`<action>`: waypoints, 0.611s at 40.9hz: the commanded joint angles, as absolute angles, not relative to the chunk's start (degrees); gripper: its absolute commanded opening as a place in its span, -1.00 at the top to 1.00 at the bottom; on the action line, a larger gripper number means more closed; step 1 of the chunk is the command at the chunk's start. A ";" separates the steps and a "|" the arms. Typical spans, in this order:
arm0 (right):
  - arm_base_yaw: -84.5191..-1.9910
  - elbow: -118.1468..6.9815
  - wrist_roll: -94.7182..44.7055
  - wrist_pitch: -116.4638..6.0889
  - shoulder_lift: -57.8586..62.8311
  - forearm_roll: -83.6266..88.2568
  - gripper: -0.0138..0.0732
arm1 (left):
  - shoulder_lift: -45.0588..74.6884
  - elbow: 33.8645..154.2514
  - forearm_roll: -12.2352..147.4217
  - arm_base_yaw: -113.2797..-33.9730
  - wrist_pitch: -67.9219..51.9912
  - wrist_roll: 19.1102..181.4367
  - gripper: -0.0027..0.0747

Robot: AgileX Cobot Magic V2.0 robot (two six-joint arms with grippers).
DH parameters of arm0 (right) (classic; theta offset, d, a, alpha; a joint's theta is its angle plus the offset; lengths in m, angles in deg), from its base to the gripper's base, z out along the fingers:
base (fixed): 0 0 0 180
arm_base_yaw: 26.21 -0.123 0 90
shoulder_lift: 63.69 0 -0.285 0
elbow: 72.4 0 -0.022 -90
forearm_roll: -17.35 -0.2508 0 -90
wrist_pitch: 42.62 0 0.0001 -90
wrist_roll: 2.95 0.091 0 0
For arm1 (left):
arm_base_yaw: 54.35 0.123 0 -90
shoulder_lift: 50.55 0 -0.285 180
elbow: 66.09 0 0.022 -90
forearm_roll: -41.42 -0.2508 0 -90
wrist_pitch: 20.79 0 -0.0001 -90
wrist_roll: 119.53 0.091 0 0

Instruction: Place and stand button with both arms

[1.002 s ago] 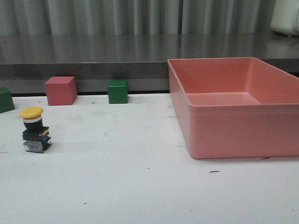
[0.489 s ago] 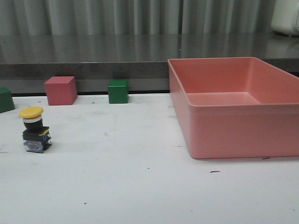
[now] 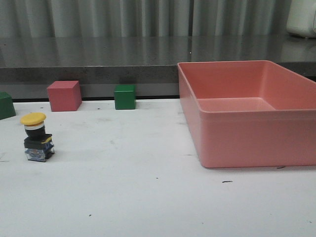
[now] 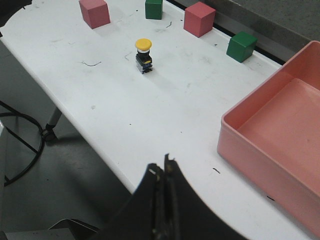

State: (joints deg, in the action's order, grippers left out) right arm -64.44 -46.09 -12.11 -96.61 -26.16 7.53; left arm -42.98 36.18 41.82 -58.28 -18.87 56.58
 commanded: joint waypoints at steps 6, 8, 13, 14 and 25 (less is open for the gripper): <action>-64.50 -47.00 -12.71 -92.51 -25.83 6.76 0.84 | -44.22 35.28 41.90 -58.25 -23.71 56.70 0.98; -63.69 -46.41 -12.71 -91.80 -26.28 7.05 0.84 | -44.22 35.28 41.90 -58.25 -23.71 56.70 0.98; -55.69 -41.64 -12.71 -85.73 -28.77 7.05 0.84 | -44.22 35.28 41.90 -58.25 -23.71 56.70 0.98; -53.46 -39.98 -12.71 -83.33 -29.45 7.05 0.84 | -44.22 35.28 41.90 -58.25 -23.71 56.70 0.98; -36.80 -17.49 -12.71 -56.19 -42.64 7.05 0.84 | -44.22 35.28 41.90 -58.25 -23.71 56.70 0.98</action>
